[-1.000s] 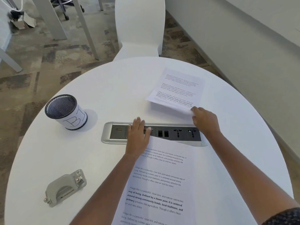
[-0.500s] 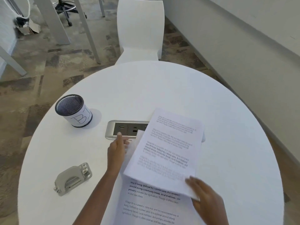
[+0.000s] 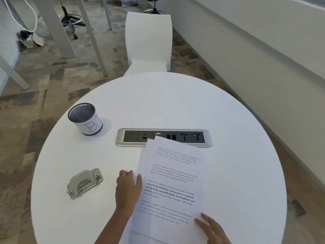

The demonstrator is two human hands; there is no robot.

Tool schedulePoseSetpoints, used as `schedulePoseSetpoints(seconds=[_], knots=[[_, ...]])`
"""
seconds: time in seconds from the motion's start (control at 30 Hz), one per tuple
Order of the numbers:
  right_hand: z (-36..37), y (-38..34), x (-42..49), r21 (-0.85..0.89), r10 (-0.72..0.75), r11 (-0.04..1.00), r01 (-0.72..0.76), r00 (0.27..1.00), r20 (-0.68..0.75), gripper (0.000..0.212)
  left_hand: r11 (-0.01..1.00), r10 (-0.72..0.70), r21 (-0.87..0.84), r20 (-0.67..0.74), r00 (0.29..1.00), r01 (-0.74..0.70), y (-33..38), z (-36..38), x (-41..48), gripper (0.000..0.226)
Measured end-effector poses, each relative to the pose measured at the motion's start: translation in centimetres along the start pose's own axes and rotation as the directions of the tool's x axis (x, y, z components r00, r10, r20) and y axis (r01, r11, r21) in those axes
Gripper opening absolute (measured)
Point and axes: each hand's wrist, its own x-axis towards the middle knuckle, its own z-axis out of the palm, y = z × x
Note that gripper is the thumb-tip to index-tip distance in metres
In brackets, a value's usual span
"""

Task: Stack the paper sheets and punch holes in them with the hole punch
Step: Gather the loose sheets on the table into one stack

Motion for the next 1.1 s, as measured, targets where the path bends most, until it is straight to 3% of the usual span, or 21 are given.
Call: schedulePoseSetpoints(seconds=[0.03, 0.07, 0.1, 0.13, 0.17, 0.27, 0.4, 0.5, 0.73, 0.8, 0.93, 1.03, 1.1], knots=[[0.3, 1.2, 0.1, 0.103, 0.087, 0.990, -0.096, 0.992, 0.088, 0.041, 1.000, -0.008, 0.028, 0.006, 1.000, 0.008, -0.2, -0.1, -0.4, 0.029], [0.7, 2.1, 0.9, 0.252, 0.168, 0.949, -0.192, 0.979, 0.113, 0.074, 0.999, -0.017, 0.050, 0.010, 1.000, 0.017, -0.3, -0.1, -0.8, 0.029], [1.2, 2.0, 1.3, 0.375, 0.352, 0.848, -0.375, 0.927, 0.130, 0.094, 0.998, -0.027, 0.064, 0.012, 1.000, 0.026, -0.4, -0.1, -1.2, 0.029], [1.3, 3.0, 1.5, 0.431, 0.437, 0.783, -0.449, 0.890, 0.133, 0.065, 0.997, -0.037, 0.074, 0.015, 0.999, 0.035, -0.4, -0.1, -1.5, 0.029], [1.4, 3.3, 1.4, 0.410, 0.526, 0.759, -0.506, 0.847, 0.071, 0.052, 0.995, -0.046, 0.084, 0.020, 0.999, 0.044, -0.4, -0.1, -1.8, 0.030], [1.8, 3.4, 1.7, 0.439, 0.657, 0.620, -0.650, 0.737, 0.163, 0.031, 0.991, -0.087, 0.102, 0.045, 0.995, 0.082, -0.1, 0.1, -2.4, 0.033], [2.2, 0.7, 3.3, 0.442, 0.608, 0.597, -0.670, 0.737, 0.296, 0.008, 0.991, -0.103, 0.090, 0.073, 0.992, 0.096, 0.3, 0.6, -3.0, 0.033], [2.6, 0.4, 3.6, 0.456, 0.612, 0.591, -0.665, 0.738, 0.284, 0.021, 0.982, -0.087, 0.173, 0.074, 0.993, 0.073, 0.4, 0.7, -3.5, 0.037], [2.6, -0.8, 4.8, 0.412, 0.709, 0.469, -0.781, 0.612, 0.352, 0.019, 0.947, -0.128, 0.306, 0.098, 0.987, 0.092, 1.0, 0.7, -3.1, 0.053], [2.6, -1.3, 5.0, 0.418, 0.707, 0.434, -0.798, 0.589, 0.391, 0.031, 0.946, -0.149, 0.305, 0.102, 0.984, 0.111, 1.2, 0.6, -2.8, 0.056], [2.2, -1.5, 4.9, 0.500, 0.624, 0.358, -0.788, 0.601, 0.499, 0.033, 0.949, -0.164, 0.291, 0.116, 0.980, 0.124, 1.1, 0.5, -2.7, 0.062], [2.5, -1.0, 4.4, 0.577, 0.619, 0.324, -0.750, 0.629, 0.470, 0.037, 0.953, -0.155, 0.279, 0.118, 0.981, 0.117, 1.1, 0.6, -2.7, 0.061], [2.7, -0.9, 4.1, 0.579, 0.630, 0.407, -0.707, 0.676, 0.383, 0.038, 0.948, -0.143, 0.300, 0.113, 0.983, 0.104, 1.2, 0.6, -2.7, 0.058]])
